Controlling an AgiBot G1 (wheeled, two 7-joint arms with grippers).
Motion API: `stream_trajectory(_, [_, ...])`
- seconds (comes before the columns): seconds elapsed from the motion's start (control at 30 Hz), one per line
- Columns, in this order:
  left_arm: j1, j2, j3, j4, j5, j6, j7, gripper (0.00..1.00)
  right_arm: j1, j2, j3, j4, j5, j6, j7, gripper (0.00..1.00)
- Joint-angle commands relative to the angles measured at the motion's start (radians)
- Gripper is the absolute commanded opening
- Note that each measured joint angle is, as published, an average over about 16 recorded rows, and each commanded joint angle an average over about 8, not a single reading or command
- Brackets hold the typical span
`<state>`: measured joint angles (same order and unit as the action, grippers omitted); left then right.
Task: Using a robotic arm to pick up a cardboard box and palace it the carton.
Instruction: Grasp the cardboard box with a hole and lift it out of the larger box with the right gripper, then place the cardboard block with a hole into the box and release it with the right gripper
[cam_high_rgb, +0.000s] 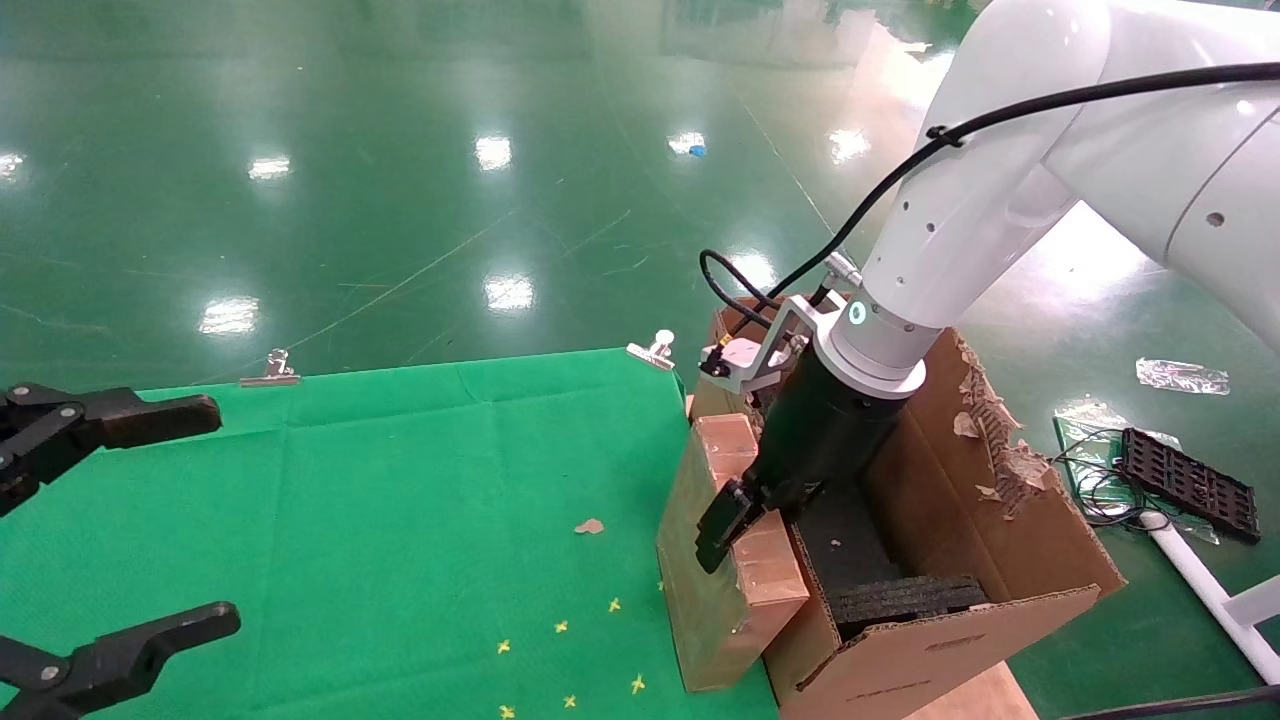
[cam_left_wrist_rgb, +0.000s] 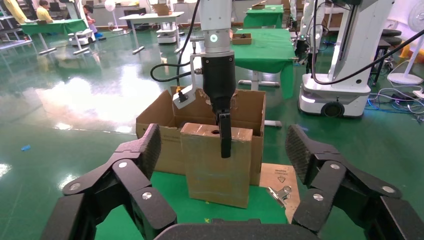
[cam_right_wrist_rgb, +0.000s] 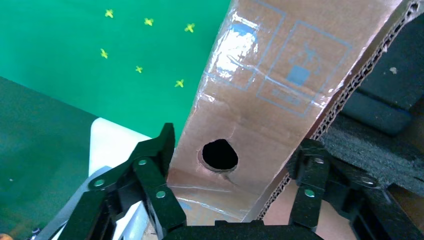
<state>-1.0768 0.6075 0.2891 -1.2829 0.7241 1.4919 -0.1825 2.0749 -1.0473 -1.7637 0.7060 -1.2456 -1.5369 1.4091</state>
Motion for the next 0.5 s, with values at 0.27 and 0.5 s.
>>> stream_trajectory(0.27, [0.0, 0.0, 0.001, 0.0, 0.0, 0.0, 0.0, 0.0, -0.003, -0.009, -0.014, -0.009, -0.005, -0.013, -0.008, 0.0])
stream_trajectory(0.5, [0.0, 0.0, 0.001, 0.0, -0.001, 0.0, 0.001, 0.0, 0.059, -0.009, -0.002, 0.027, -0.022, 0.006, -0.097, 0.0])
